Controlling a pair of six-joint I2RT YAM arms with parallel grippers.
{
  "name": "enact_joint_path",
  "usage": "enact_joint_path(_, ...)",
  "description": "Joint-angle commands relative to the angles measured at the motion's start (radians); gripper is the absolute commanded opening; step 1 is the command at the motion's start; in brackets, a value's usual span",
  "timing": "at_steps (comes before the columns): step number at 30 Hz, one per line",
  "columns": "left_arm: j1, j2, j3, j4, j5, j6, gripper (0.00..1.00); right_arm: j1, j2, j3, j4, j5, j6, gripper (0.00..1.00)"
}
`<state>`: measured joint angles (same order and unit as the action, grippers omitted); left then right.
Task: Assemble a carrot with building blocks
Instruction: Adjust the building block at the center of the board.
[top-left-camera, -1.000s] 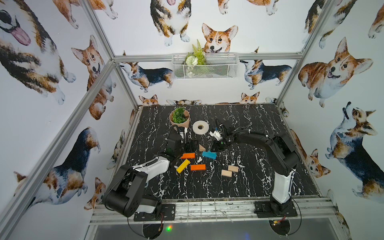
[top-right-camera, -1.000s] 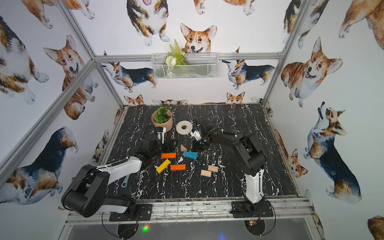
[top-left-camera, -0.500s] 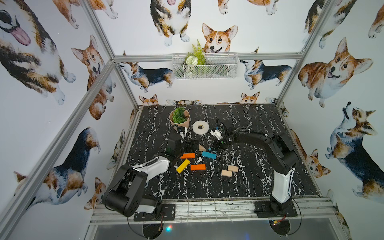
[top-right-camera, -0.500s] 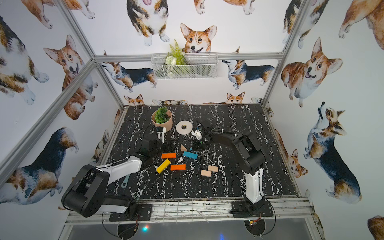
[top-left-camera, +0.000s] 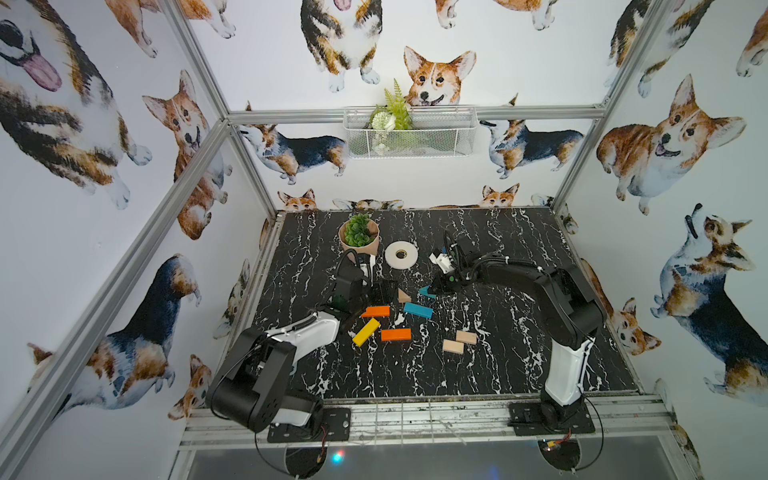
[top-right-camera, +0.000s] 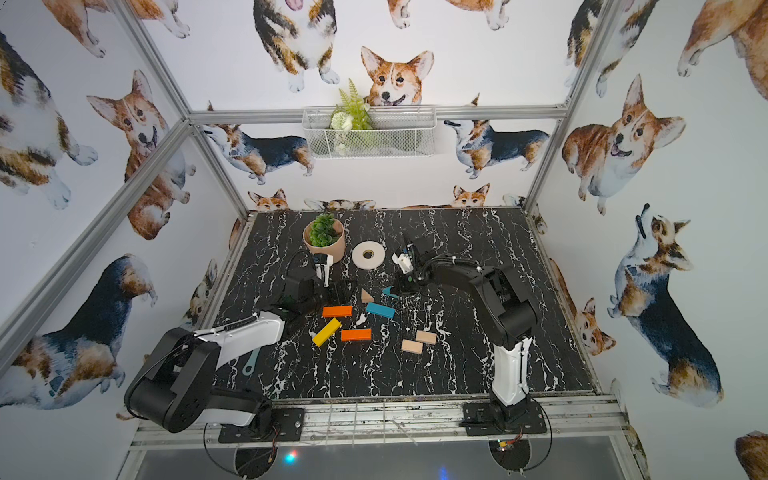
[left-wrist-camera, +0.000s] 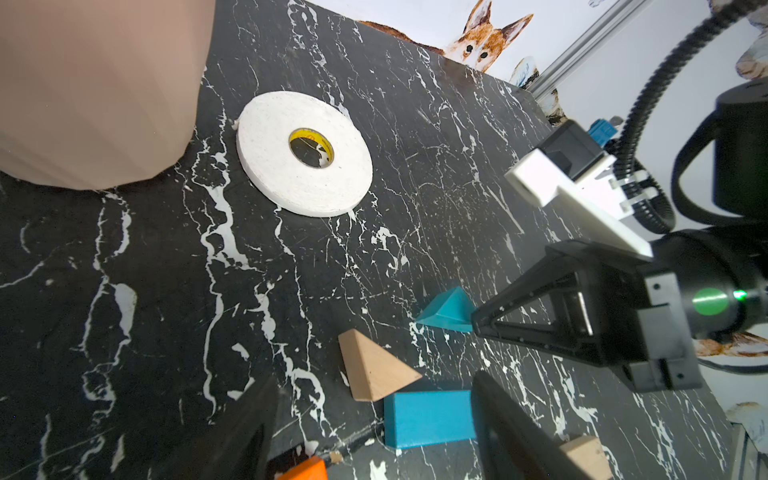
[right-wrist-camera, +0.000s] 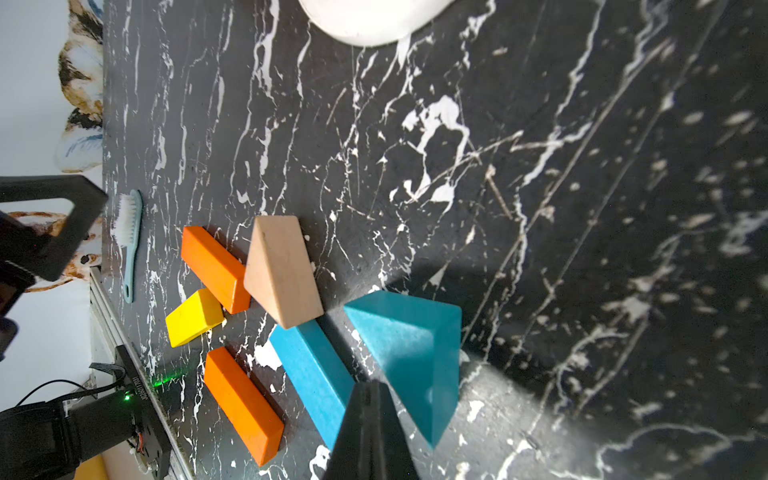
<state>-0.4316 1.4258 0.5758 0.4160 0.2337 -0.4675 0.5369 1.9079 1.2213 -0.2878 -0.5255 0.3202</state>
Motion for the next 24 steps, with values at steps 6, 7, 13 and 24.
enact_joint_path(6, 0.002, 0.029, 0.012, 0.014, -0.002, -0.008, 0.76, -0.050, -0.078, -0.062, 0.035, 0.005, -0.001, 0.00)
enact_joint_path(7, 0.002, 0.031, 0.012, 0.014, -0.004, -0.010, 0.72, -0.054, -0.069, -0.062, 0.028, 0.008, -0.005, 0.00)
enact_joint_path(13, 0.002, 0.056, 0.021, 0.004, -0.016, -0.017, 0.36, -0.053, 0.003, -0.033, -0.010, 0.032, -0.030, 0.00)
enact_joint_path(24, 0.002, 0.096, 0.038, -0.005, -0.013, -0.026, 0.48, 0.014, 0.051, 0.007, -0.030, 0.054, -0.042, 0.00)
